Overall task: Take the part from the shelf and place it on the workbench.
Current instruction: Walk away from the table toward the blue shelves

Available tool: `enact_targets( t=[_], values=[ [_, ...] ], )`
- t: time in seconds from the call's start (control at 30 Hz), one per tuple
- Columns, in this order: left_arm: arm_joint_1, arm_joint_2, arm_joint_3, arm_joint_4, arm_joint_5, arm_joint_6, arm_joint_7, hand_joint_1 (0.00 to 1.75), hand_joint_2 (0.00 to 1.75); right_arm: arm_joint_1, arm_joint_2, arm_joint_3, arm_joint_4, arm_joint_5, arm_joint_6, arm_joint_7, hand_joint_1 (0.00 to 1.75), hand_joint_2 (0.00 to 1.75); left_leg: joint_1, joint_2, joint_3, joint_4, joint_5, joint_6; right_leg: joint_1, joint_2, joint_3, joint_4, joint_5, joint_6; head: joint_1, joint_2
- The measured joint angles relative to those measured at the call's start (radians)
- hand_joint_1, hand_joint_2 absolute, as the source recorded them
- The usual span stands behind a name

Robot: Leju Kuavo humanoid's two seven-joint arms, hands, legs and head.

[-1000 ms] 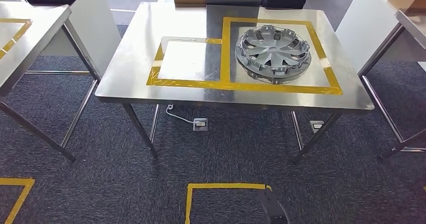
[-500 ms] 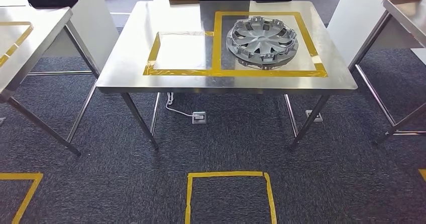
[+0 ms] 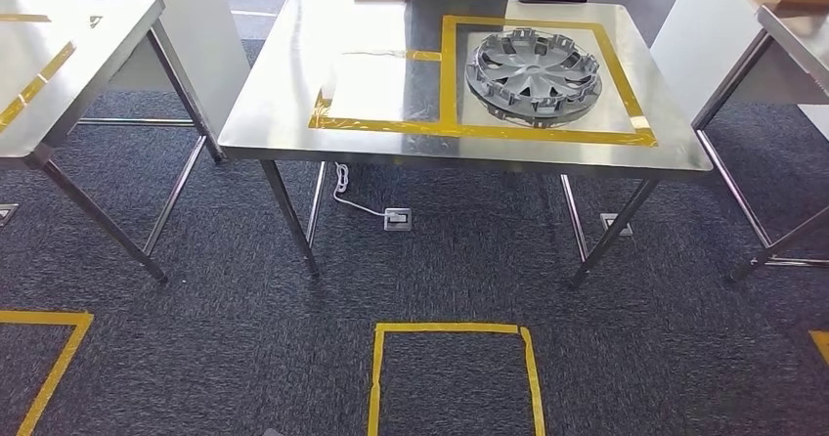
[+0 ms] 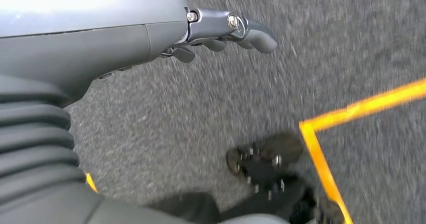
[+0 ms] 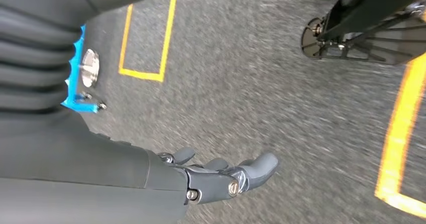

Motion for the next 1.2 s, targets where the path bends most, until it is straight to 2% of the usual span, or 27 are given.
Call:
enact_targets(
  t=[0.03, 0.1, 0.13, 0.17, 0.23, 0.3, 0.33, 0.4, 0.43, 0.47, 0.5, 0.53, 0.6, 0.63, 0.67, 0.7, 0.77, 0.87, 0.97, 1.1, 1.17, 1.2],
  values=[
    [0.003, -0.003, 0.02, -0.01, -0.023, -0.006, 0.003, 0.0, 1.75, 0.009, 0.0, -0.003, 0.002, -0.004, 0.003, -0.002, 0.0, 1.75, -0.002, -0.001, 0.0, 0.001, 0.001, 0.0, 0.002, 0.0, 0.022, -0.03, 0.019, -0.004, 0.001, 0.0],
    [0.006, -0.01, 0.067, -0.031, -0.071, -0.016, 0.01, 0.0, 1.75, 0.026, -0.001, -0.009, 0.005, -0.01, 0.006, -0.006, 0.0, 1.75, -0.004, -0.001, 0.001, 0.003, 0.001, -0.003, 0.007, 0.001, 0.105, -0.17, 0.076, -0.018, 0.003, 0.0],
    [0.006, -0.012, 0.092, -0.041, -0.094, -0.021, 0.013, 0.0, 1.75, 0.033, -0.002, -0.012, 0.007, -0.013, 0.008, -0.008, 0.0, 1.75, -0.006, -0.001, 0.0, 0.005, 0.001, -0.006, 0.01, 0.001, 0.139, -0.234, 0.096, -0.025, 0.004, 0.0],
    [0.007, -0.015, 0.119, -0.051, -0.119, -0.026, 0.017, 0.0, 1.75, 0.039, -0.003, -0.017, 0.008, -0.016, 0.011, -0.011, 0.0, 1.75, -0.007, -0.001, -0.002, 0.006, 0.001, -0.01, 0.014, 0.0, 0.159, -0.275, 0.104, -0.031, 0.004, 0.0],
    [0.012, -0.018, 0.172, -0.066, -0.164, -0.036, 0.025, 0.0, 1.75, 0.051, -0.004, -0.026, 0.009, -0.023, 0.018, -0.017, 0.0, 1.75, -0.007, 0.0, -0.005, 0.005, 0.003, -0.021, 0.019, 0.0, 0.162, -0.293, 0.104, -0.038, 0.004, 0.0],
    [0.024, -0.019, 0.227, -0.077, -0.212, -0.047, 0.032, 0.0, 1.75, 0.06, -0.004, -0.034, 0.008, -0.029, 0.023, -0.021, 0.0, 1.75, -0.007, 0.0, -0.007, 0.01, -0.004, -0.032, 0.014, -0.002, 0.165, -0.302, 0.109, -0.049, 0.004, 0.0],
    [0.031, -0.02, 0.256, -0.081, -0.236, -0.052, 0.036, 0.0, 1.75, 0.063, -0.004, -0.038, 0.006, -0.032, 0.025, -0.023, 0.0, 1.75, -0.007, -0.002, -0.017, 0.033, -0.02, -0.037, 0.011, -0.003, 0.166, -0.307, 0.112, -0.055, 0.001, 0.0],
    [0.049, -0.02, 0.313, -0.086, -0.283, -0.063, 0.043, 0.0, 1.75, 0.063, -0.004, -0.047, -0.001, -0.038, 0.03, -0.029, 0.0, 1.75, -0.003, -0.004, -0.064, 0.137, -0.081, -0.047, 0.007, -0.005, 0.167, -0.313, 0.115, -0.065, -0.005, 0.0],
    [0.06, -0.021, 0.339, -0.088, -0.306, -0.068, 0.047, 0.0, 1.75, 0.063, -0.004, -0.052, -0.008, -0.041, 0.033, -0.032, 0.0, 1.31, 0.001, -0.005, -0.094, 0.206, -0.113, -0.054, 0.007, -0.005, 0.166, -0.312, 0.115, -0.067, -0.008, 0.0],
    [0.073, -0.021, 0.366, -0.088, -0.328, -0.073, 0.051, 0.0, 1.75, 0.062, -0.004, -0.055, -0.016, -0.044, 0.037, -0.034, 0.0, 0.87, 0.006, -0.005, -0.118, 0.259, -0.131, -0.061, 0.007, -0.006, 0.166, -0.312, 0.115, -0.068, -0.009, 0.0],
    [0.087, -0.022, 0.392, -0.088, -0.349, -0.077, 0.055, 0.0, 1.75, 0.062, -0.004, -0.059, -0.025, -0.047, 0.039, -0.036, 0.0, 0.44, 0.011, -0.005, -0.127, 0.283, -0.132, -0.068, 0.006, -0.005, 0.165, -0.31, 0.115, -0.068, -0.01, 0.0],
    [0.101, -0.022, 0.418, -0.087, -0.37, -0.082, 0.059, 0.0, 1.75, 0.06, -0.004, -0.062, -0.036, -0.049, 0.041, -0.038, 0.0, 0.0, 0.017, -0.005, -0.117, 0.265, -0.112, -0.076, 0.004, -0.004, 0.165, -0.306, 0.114, -0.067, -0.01, 0.0],
    [0.126, -0.023, 0.471, -0.084, -0.413, -0.091, 0.066, 0.0, 1.75, 0.056, -0.004, -0.071, -0.061, -0.056, 0.045, -0.042, 0.0, 0.0, 0.031, -0.004, -0.053, 0.135, -0.045, -0.093, 0.0, -0.002, 0.161, -0.292, 0.108, -0.059, -0.012, 0.0],
    [0.137, -0.025, 0.498, -0.083, -0.435, -0.096, 0.069, 0.0, 1.75, 0.052, -0.005, -0.076, -0.073, -0.059, 0.048, -0.045, 0.0, 0.0, 0.034, -0.007, -0.022, 0.071, -0.022, -0.095, 0.0, -0.001, 0.157, -0.282, 0.102, -0.052, -0.014, 0.0],
    [0.147, -0.027, 0.525, -0.082, -0.457, -0.101, 0.072, 0.0, 1.75, 0.049, -0.006, -0.08, -0.083, -0.062, 0.051, -0.047, 0.0, 0.0, 0.035, -0.009, -0.003, 0.029, -0.014, -0.09, 0.001, 0.0, 0.154, -0.275, 0.098, -0.046, -0.015, 0.0],
    [0.156, -0.03, 0.552, -0.082, -0.478, -0.106, 0.076, 0.0, 1.75, 0.047, -0.007, -0.084, -0.092, -0.065, 0.054, -0.05, 0.0, 0.0, 0.034, -0.012, 0.003, 0.012, -0.013, -0.085, 0.003, 0.0, 0.152, -0.27, 0.095, -0.041, -0.015, 0.0],
    [0.174, -0.033, 0.607, -0.083, -0.524, -0.116, 0.083, 0.0, 1.75, 0.047, -0.008, -0.093, -0.105, -0.071, 0.058, -0.054, 0.0, 0.0, 0.029, -0.013, 0.001, 0.014, -0.014, -0.068, 0.003, 0.002, 0.15, -0.271, 0.098, -0.033, -0.011, 0.0],
    [0.193, -0.036, 0.692, -0.091, -0.594, -0.132, 0.093, 0.0, 1.75, 0.057, -0.008, -0.105, -0.117, -0.081, 0.064, -0.059, 0.0, 0.0, 0.024, -0.013, -0.002, 0.015, -0.011, -0.063, -0.002, 0.003, 0.152, -0.277, 0.104, -0.024, -0.009, 0.0],
    [0.21, -0.041, 0.78, -0.104, -0.666, -0.149, 0.105, 0.0, 1.75, 0.073, -0.008, -0.118, -0.129, -0.09, 0.074, -0.067, 0.0, 0.0, 0.021, -0.013, -0.003, 0.015, -0.011, -0.061, -0.003, 0.005, 0.152, -0.28, 0.106, -0.02, -0.009, 0.0],
    [0.231, -0.045, 0.899, -0.125, -0.761, -0.17, 0.119, 0.0, 0.0, 0.093, -0.007, -0.133, -0.143, -0.103, 0.084, -0.076, 0.0, 0.0, 0.019, -0.013, -0.003, 0.015, -0.011, -0.06, -0.004, 0.006, 0.152, -0.281, 0.107, -0.019, -0.009, 0.0],
    [0.242, -0.047, 0.959, -0.136, -0.808, -0.181, 0.127, 0.0, 0.0, 0.102, -0.008, -0.14, -0.149, -0.11, 0.091, -0.08, 0.0, 0.0, 0.019, -0.012, -0.003, 0.015, -0.011, -0.06, -0.004, 0.006, 0.152, -0.281, 0.107, -0.019, -0.009, 0.0],
    [0.248, -0.049, 0.987, -0.142, -0.831, -0.186, 0.13, 0.0, 0.44, 0.107, -0.008, -0.145, -0.152, -0.113, 0.093, -0.083, 0.0, 0.44, 0.019, -0.012, -0.003, 0.015, -0.011, -0.06, -0.004, 0.006, 0.151, -0.281, 0.107, -0.019, -0.009, 0.0]
  ],
)
